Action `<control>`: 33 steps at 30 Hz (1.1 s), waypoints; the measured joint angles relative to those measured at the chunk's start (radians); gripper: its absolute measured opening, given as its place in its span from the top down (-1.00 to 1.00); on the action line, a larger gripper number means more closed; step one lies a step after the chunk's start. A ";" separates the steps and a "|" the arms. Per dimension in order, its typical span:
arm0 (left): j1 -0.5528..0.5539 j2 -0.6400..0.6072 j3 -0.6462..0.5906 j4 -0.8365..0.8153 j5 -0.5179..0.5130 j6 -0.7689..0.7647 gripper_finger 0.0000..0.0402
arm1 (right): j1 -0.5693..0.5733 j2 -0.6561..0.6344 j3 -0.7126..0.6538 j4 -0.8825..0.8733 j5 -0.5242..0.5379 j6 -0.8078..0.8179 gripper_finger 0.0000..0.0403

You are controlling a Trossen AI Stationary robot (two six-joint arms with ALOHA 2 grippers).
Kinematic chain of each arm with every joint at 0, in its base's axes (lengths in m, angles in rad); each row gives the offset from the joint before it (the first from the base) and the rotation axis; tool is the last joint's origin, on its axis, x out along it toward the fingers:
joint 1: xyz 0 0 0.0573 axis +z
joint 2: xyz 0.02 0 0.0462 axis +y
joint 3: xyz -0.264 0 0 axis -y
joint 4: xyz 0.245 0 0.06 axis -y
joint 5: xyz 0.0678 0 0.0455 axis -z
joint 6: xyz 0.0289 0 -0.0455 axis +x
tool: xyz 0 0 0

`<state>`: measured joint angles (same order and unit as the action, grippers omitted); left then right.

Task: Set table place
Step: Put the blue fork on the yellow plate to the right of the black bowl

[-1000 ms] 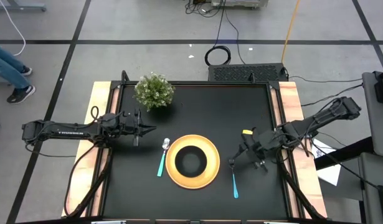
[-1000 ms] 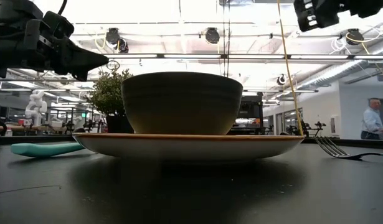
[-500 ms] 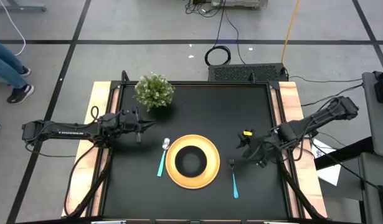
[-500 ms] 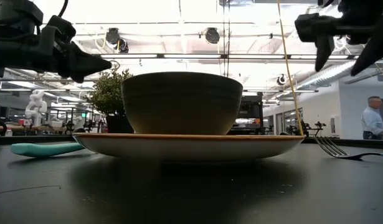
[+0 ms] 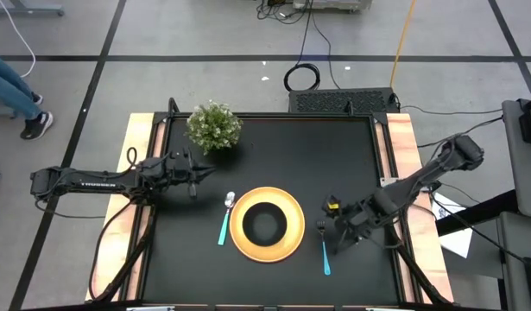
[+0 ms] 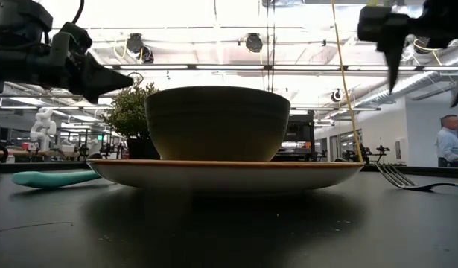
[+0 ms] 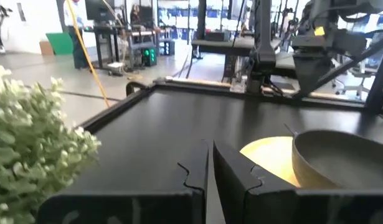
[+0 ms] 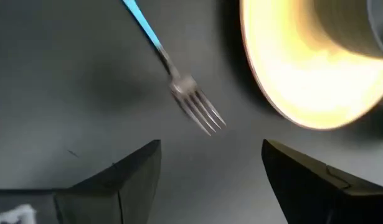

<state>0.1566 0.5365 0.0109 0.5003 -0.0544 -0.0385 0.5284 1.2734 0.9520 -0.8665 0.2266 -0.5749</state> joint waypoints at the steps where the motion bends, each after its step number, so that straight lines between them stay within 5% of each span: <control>1: 0.000 0.000 0.000 -0.010 0.003 -0.004 0.85 | -0.005 0.018 0.000 0.005 0.014 -0.016 -0.35; 13: 0.000 0.000 0.000 -0.051 0.008 -0.050 0.85 | -0.016 0.100 -0.008 0.111 -0.007 -0.104 -0.35; 24: 0.000 0.000 0.000 -0.016 0.002 -0.062 0.85 | 0.065 0.100 -0.157 0.255 -0.099 -0.170 -0.35; 29: 0.000 0.000 0.000 -0.025 0.001 -0.116 0.85 | 0.087 0.064 -0.156 0.317 0.012 -0.028 -0.35; 33: 0.000 0.000 0.000 -0.029 0.002 -0.133 0.85 | 0.084 -0.012 -0.129 0.319 0.060 0.234 -0.32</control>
<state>0.1566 0.5365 0.0109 0.4713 -0.0528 -0.1711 0.6125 1.2609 0.8229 -0.5473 0.2863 -0.3410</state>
